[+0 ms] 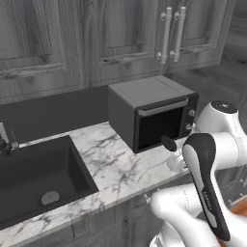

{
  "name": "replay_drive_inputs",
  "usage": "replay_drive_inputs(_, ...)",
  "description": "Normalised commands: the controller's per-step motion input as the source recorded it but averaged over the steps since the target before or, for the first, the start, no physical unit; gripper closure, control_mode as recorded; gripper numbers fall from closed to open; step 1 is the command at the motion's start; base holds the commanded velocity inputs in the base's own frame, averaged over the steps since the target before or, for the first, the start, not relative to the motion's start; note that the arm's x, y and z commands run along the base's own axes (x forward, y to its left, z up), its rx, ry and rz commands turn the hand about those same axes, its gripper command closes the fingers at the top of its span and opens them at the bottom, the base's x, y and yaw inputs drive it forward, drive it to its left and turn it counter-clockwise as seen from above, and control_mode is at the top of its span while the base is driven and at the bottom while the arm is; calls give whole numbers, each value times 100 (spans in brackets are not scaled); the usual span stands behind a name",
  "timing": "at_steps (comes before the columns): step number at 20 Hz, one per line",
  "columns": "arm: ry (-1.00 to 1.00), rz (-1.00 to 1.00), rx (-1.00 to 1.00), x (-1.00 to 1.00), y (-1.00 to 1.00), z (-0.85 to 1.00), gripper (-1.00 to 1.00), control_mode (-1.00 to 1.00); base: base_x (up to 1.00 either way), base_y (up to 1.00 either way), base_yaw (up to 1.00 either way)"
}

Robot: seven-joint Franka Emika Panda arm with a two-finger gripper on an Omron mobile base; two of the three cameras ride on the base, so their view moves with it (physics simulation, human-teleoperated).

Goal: Take the fork and place it on the left side of the plate. Then take the spoon and place it on the right side of the plate. Make sure they're directly next to the plate.

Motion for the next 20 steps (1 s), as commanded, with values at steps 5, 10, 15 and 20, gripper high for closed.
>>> replay_drive_inputs(5,0,0,0,0,0,0,100,100,-62,1,-10)
replay_drive_inputs(10,0,0,0,0,0,0,100,100,-64,2,-38)
replay_drive_inputs(15,0,0,0,0,0,0,100,100,-51,30,-52)
replay_drive_inputs(20,0,0,0,0,0,0,100,100,-45,28,-59)
